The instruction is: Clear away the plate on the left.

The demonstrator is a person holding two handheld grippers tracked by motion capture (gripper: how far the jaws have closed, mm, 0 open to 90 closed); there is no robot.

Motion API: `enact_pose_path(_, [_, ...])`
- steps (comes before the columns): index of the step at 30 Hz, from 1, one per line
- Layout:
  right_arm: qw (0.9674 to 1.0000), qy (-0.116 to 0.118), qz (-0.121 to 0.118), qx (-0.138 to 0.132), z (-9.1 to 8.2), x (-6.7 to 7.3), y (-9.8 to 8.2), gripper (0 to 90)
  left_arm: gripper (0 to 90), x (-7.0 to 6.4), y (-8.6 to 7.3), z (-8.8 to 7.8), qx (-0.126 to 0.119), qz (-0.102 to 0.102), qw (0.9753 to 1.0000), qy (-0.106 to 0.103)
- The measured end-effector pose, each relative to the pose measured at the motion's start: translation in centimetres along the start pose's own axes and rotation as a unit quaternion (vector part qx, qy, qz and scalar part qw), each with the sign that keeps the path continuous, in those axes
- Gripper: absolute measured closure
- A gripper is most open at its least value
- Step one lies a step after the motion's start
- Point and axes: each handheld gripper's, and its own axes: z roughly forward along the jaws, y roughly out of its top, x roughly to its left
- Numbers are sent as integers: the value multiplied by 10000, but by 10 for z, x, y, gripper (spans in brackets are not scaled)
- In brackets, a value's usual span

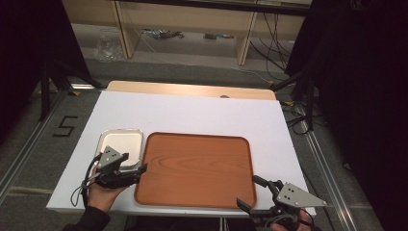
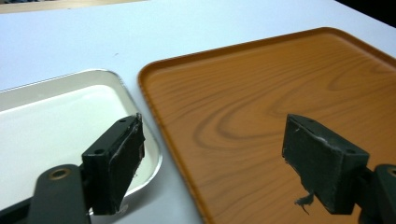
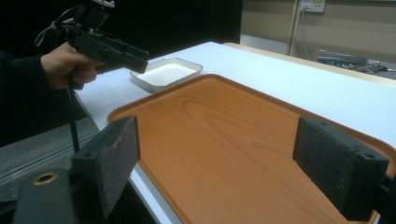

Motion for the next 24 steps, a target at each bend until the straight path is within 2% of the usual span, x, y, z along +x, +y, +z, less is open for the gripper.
enact_pose_path(2, [10000, -7, 30, 28, 0, 0, 0, 159, 208, 4, 0, 0, 19, -58, 10000, 49])
enact_pose_path(3, [10000, 3, 30, 30, 0, 0, 0, 158, 208, 9, 0, 1, 29, -160, 9998, 82])
enact_pose_path(4, [10000, -48, -40, -1, 0, 0, 0, 158, 207, 9, 0, 1, 29, -160, 9998, 82])
enact_pose_path(8, [10000, -19, -9, 22, 0, 0, 0, 159, 207, 19, 0, 2, 62, -182, 9996, 230])
enact_pose_path(9, [10000, 10, 69, 32, 0, 1, 0, 159, 207, 19, 0, 2, 62, -182, 9996, 230])
enact_pose_path(11, [10000, -60, -70, 3, 0, -1, 0, 159, 208, 25, -1, 3, 78, -244, 9992, 318])
enact_pose_path(14, [10000, -51, -38, 17, 0, 0, 0, 159, 209, 33, 0, 4, 108, -239, 9987, 431])
enact_pose_path(16, [10000, -43, -33, 13, 0, 0, 0, 159, 210, 39, 2, 4, 229, -210, 9981, 526])
enact_pose_path(18, [10000, 0, 38, 39, 0, 1, 0, 159, 213, 45, 2, 5, 229, -262, 9980, 534])
enact_pose_path(22, [10000, -56, -61, -2, 0, -1, 0, 158, 216, 56, 1, 4, 150, -404, 9971, 627])
enact_pose_path(23, [10000, -37, -35, 14, 0, 0, 0, 159, 216, 64, 1, 4, 163, -527, 9956, 760])
enact_pose_path(24, [10000, -38, -41, 4, 0, 0, 0, 158, 216, 67, 1, 4, 164, -555, 9951, 806])
